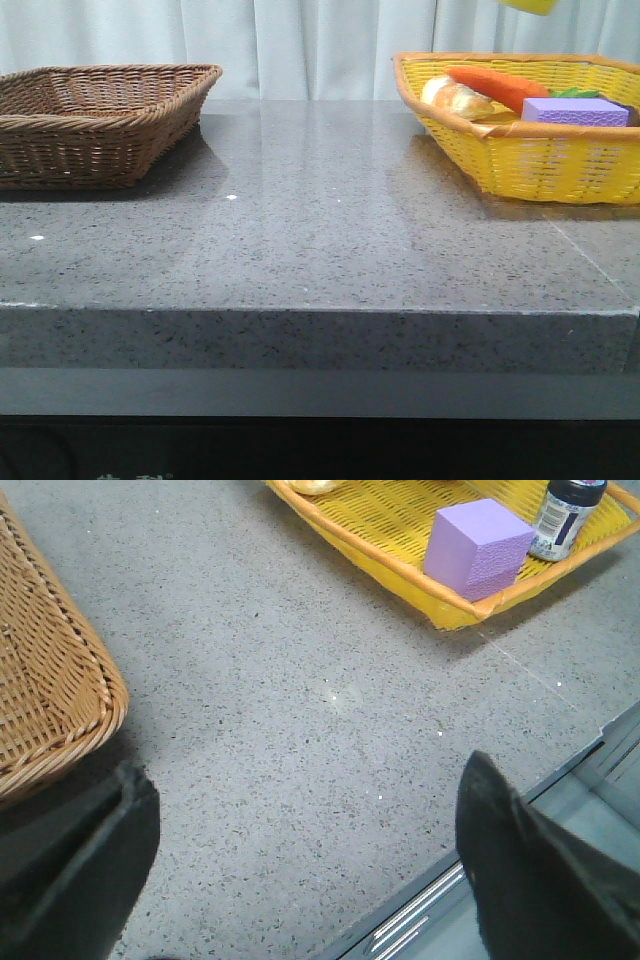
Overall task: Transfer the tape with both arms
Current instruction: 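Lift the tape roll out and set it on the table between baskets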
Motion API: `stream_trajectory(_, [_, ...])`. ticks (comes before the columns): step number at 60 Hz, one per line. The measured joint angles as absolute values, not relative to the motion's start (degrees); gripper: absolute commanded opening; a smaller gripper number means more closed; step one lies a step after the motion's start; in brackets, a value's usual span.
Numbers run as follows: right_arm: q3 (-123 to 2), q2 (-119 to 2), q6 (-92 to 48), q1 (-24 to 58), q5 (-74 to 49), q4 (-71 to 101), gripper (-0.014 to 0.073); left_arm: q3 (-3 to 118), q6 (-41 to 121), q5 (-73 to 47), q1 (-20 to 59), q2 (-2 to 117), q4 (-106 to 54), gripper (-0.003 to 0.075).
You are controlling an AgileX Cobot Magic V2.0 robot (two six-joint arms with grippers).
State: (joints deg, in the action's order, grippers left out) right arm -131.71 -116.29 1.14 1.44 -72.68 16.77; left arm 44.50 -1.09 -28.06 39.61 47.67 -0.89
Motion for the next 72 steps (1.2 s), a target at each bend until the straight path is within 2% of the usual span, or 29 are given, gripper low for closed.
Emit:
stream_trajectory(20, [-128.81,-115.83,0.0,20.28,-72.68,12.51,0.0164,44.5,-1.09,-28.01,39.61,47.67,-0.89,0.0597])
stream_trajectory(31, [-122.77,-115.83,-0.4,26.77,-72.68,7.27,0.0164,44.5,-1.09,-28.01,39.61,47.67,-0.89,0.0597])
stream_trajectory(72, [-120.35,-123.76,-0.4,28.52,-72.15,5.84,0.0164,44.5,-1.09,-28.01,39.61,47.67,-0.89,0.0597])
